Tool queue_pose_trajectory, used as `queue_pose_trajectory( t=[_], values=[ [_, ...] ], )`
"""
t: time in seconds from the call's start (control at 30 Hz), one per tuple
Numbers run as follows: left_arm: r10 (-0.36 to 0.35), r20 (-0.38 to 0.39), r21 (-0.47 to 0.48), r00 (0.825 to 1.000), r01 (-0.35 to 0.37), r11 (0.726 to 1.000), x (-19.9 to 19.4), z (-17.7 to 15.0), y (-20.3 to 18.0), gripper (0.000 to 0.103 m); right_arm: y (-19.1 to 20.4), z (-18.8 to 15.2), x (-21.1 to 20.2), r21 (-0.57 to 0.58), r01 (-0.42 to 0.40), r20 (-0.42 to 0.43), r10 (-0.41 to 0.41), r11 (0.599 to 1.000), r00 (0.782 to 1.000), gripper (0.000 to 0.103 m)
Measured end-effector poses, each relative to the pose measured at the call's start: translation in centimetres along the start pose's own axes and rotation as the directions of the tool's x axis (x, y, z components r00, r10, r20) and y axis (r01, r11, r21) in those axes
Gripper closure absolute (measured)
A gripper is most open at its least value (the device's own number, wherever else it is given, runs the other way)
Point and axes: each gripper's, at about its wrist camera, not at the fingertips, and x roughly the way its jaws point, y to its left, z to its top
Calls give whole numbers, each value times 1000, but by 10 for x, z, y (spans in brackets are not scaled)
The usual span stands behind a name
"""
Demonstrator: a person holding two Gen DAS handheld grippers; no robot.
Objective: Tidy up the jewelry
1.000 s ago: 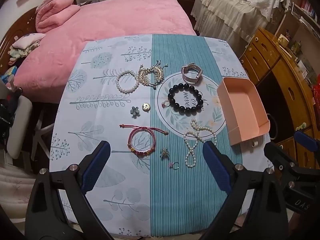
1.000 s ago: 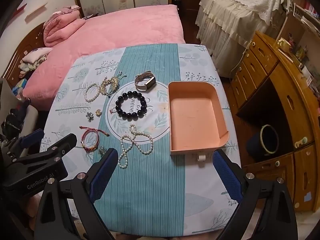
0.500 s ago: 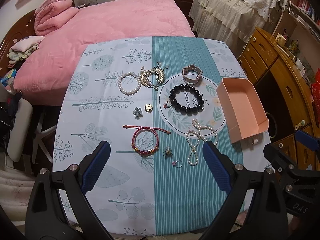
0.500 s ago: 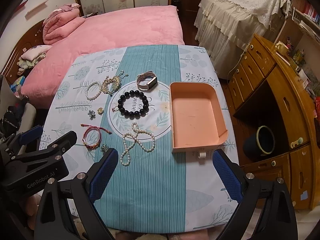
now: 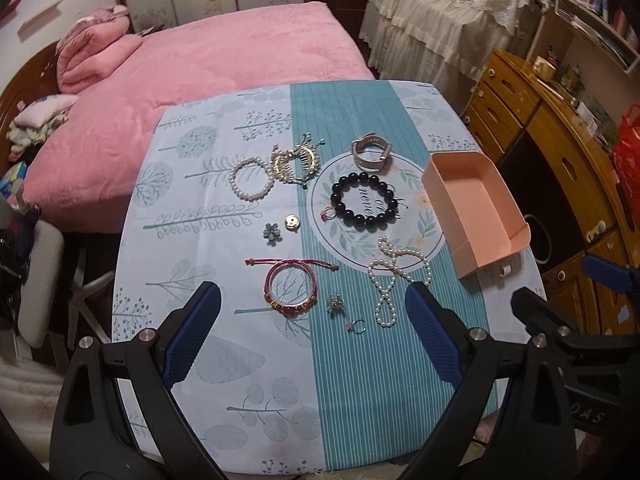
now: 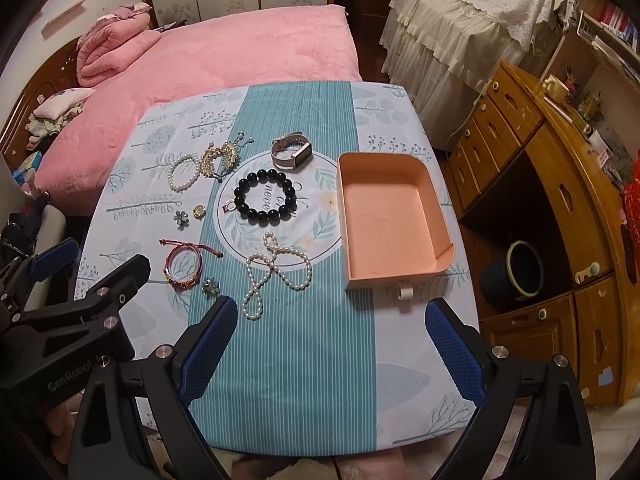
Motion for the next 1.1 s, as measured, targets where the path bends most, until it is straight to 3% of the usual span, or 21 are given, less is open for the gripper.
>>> queue_pose_trajectory(
  t=[0.77,0.97,1.1],
  values=[
    [-54,18,27,998,53,998,0,5,13,12,3,7,1,57,30,-13,-29,998,999,7],
    [-63,17,13,998,62,998,1,3,14,12,10,5,1,18,29,-13,-29,999,999,20],
    [-78,20,-3,997,78,997,2,2,14,12,12,5,6,3,27,-23,-27,1000,999,21]
  ],
)
